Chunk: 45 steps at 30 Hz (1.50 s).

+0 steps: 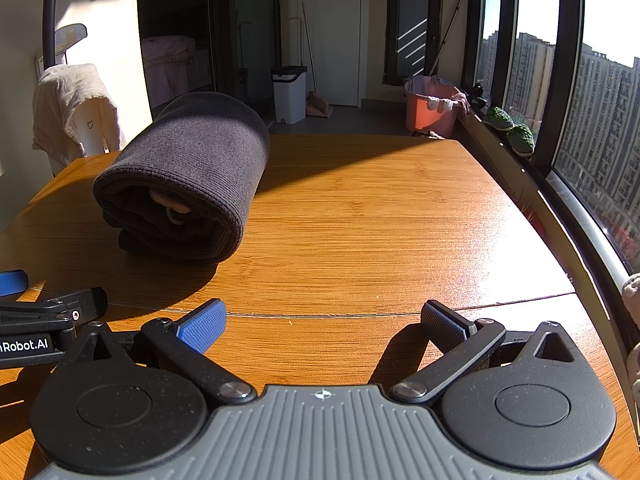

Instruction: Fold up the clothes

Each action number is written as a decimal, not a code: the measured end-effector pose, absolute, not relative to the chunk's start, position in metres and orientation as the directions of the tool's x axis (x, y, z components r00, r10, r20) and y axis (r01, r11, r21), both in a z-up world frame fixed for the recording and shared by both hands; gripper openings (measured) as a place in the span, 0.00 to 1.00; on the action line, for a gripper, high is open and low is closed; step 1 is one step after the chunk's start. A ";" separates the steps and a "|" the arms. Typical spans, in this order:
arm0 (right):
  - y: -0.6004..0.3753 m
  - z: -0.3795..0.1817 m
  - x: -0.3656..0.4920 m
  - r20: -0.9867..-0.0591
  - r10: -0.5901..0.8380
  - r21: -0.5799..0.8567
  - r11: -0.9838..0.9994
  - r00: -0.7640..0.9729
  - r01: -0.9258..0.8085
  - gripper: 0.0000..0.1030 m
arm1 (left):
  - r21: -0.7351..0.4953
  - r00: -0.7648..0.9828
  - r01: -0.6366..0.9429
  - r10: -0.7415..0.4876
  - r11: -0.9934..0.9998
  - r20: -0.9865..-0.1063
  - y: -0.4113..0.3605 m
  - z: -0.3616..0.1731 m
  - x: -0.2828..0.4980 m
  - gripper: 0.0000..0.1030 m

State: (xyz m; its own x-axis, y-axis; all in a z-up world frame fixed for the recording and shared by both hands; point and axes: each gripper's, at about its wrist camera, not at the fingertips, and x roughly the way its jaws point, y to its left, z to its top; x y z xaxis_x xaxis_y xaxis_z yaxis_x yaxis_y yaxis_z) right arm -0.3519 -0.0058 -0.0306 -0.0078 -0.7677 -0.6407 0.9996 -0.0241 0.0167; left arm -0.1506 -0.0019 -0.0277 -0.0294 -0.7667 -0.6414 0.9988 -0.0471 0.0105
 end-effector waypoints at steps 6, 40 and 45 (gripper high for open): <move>-0.006 -0.031 -0.352 -0.641 -0.768 0.017 -0.024 -0.008 1.000 1.00 | 0.011 -0.029 0.999 -0.767 -0.047 -0.641 -0.002 -0.028 -0.151 1.00; -0.005 -0.030 -0.352 -0.641 -0.768 0.017 -0.021 -0.005 1.000 1.00 | -0.003 -0.122 0.987 -0.742 -0.159 -0.659 -0.028 -0.027 -0.156 1.00; -0.005 -0.027 -0.352 -0.660 -0.748 0.021 0.071 0.067 0.997 1.00 | -0.002 -0.044 0.998 -0.722 -0.058 -0.690 -0.007 -0.023 -0.156 1.00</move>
